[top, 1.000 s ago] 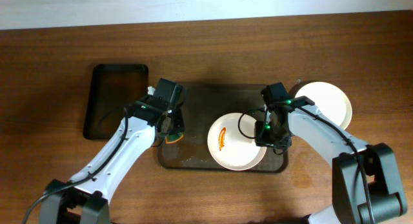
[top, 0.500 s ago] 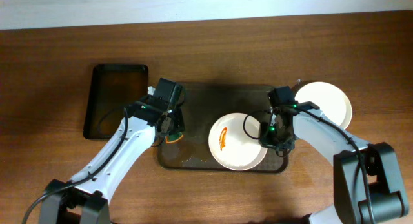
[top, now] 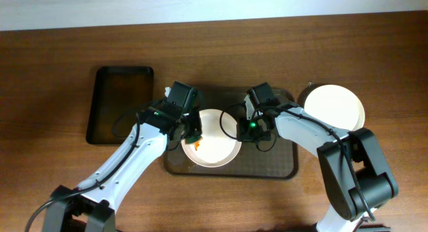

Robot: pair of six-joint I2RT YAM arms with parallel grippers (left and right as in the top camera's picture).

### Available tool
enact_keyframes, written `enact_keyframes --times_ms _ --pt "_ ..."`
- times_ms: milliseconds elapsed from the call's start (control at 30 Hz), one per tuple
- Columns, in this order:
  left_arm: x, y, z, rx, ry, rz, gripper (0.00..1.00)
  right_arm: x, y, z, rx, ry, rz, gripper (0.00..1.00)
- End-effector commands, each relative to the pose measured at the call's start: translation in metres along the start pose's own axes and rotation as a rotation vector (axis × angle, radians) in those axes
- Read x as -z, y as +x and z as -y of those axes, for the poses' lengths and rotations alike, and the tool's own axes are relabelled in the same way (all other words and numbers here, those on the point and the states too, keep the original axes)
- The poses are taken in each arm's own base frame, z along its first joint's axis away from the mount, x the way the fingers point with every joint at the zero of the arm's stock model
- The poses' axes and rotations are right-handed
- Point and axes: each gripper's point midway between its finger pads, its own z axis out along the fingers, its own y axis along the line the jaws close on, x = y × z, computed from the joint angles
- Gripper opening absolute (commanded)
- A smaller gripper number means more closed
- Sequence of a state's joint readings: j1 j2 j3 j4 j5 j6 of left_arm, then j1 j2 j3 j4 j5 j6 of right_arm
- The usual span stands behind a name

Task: Clean dirty plates on tray and stack at the side
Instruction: 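Move the right gripper to the last plate's rim and grasp it, then scrub the last plate with the sponge in the left gripper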

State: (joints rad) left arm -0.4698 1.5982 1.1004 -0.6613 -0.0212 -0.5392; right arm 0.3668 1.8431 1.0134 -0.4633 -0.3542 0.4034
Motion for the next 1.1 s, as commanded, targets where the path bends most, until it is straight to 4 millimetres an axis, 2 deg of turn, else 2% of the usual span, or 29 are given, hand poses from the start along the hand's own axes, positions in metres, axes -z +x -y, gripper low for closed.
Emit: enact_keyframes --times_ms 0,67,167,267,433,500,633,700,767,867,967,1000,1067 --pt "-0.016 0.012 0.006 -0.018 0.032 -0.064 0.00 -0.019 0.016 0.019 0.038 0.061 -0.057 0.04" --pt "-0.032 0.016 0.013 -0.017 0.063 -0.097 0.00 -0.019 0.017 0.019 0.036 0.061 -0.062 0.04" --pt "-0.058 0.029 0.034 -0.039 0.185 -0.181 0.00 -0.019 0.018 0.020 0.035 0.062 -0.064 0.04" --pt "-0.073 0.036 0.044 -0.038 0.239 -0.222 0.00 -0.019 0.018 0.020 0.035 0.062 -0.065 0.04" --pt "-0.098 0.050 0.030 -0.094 0.183 -0.267 0.00 -0.019 0.018 0.020 0.035 0.062 -0.065 0.04" --pt "-0.104 0.049 -0.002 -0.104 0.010 -0.241 0.00 -0.019 0.018 0.020 0.035 0.062 -0.066 0.04" --pt "-0.099 0.036 -0.037 -0.148 -0.197 -0.186 0.00 -0.019 0.019 0.020 0.034 0.064 -0.068 0.04" --pt "-0.086 0.024 -0.054 -0.169 -0.327 -0.167 0.00 -0.019 0.019 0.020 0.034 0.064 -0.068 0.04" --pt "-0.069 0.007 -0.059 -0.183 -0.402 -0.151 0.00 -0.019 0.019 0.020 0.034 0.063 -0.068 0.04" --pt "-0.054 -0.013 -0.049 -0.181 -0.401 -0.128 0.00 -0.019 0.019 0.020 0.034 0.064 -0.068 0.04" --pt "-0.034 -0.033 -0.031 -0.171 -0.357 -0.117 0.00 -0.019 0.019 0.020 0.035 0.063 -0.067 0.04" --pt "-0.029 -0.035 -0.017 -0.161 -0.291 -0.135 0.00 -0.019 0.019 0.020 0.034 0.064 -0.068 0.04" --pt "-0.032 -0.024 0.014 -0.181 -0.111 -0.202 0.00 -0.019 0.019 0.020 0.034 0.064 -0.068 0.04"
